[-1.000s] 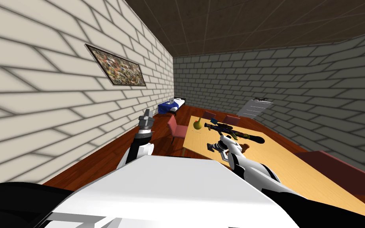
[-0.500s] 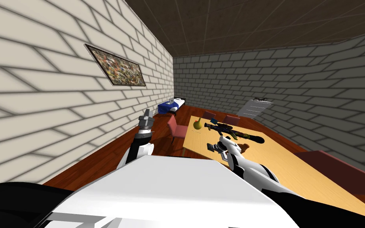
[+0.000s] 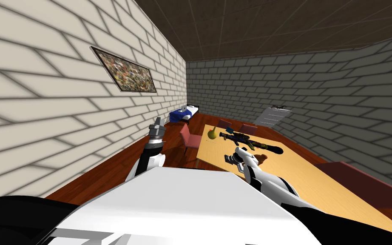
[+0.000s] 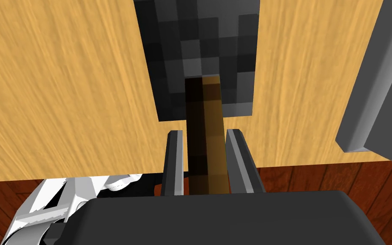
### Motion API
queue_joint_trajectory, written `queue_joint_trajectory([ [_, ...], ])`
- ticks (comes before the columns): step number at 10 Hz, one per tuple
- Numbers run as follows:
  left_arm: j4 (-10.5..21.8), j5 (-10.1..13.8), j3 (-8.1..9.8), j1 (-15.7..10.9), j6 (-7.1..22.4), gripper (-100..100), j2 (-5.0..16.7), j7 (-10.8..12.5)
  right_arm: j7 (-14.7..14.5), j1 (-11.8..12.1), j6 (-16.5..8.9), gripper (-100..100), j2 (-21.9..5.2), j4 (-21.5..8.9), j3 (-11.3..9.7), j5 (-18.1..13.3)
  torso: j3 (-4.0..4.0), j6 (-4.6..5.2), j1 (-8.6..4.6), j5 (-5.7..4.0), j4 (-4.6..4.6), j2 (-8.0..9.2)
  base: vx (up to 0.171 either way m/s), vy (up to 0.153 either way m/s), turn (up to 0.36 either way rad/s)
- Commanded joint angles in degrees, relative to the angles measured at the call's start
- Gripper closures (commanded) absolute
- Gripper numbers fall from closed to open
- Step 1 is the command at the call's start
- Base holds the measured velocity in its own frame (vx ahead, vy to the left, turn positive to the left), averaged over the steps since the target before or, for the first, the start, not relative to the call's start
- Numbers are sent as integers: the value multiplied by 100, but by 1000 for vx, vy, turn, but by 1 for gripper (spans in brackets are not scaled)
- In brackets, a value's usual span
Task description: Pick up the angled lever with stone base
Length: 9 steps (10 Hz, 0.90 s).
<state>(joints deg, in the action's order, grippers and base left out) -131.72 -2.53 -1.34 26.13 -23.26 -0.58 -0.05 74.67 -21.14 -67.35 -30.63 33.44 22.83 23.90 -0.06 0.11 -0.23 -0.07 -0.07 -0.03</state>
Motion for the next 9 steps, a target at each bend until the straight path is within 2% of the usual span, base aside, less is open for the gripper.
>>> queue_joint_trajectory([
  [1,0,0,0,0,0,0,0,0,0,0,0,100,0,0,0,0,0,0,0,0,0,0,0,0,0],
  [2,0,0,0,0,0,0,0,0,0,1,-1,100,1,-1,0,0,-1,0,0,1,0,-1,0,0,0],
  [3,0,0,0,0,0,0,0,0,0,1,-1,0,1,-1,0,0,-1,0,0,1,0,-2,0,0,0],
  [4,0,0,0,0,0,0,0,0,68,-27,-188,100,-79,123,0,12,-1,0,0,1,1,-2,5,-13,33],
  [7,0,0,0,0,0,0,0,0,115,-75,-308,100,-135,176,-5,22,1,1,1,3,2,-1,-2,-7,20],
  [8,0,0,0,0,0,0,0,0,90,-58,-229,100,-106,135,-6,15,1,0,1,4,3,0,0,0,0],
  [9,0,0,0,0,0,0,0,0,101,-60,-249,0,-108,148,-6,16,1,1,2,3,1,0,0,0,0],
])
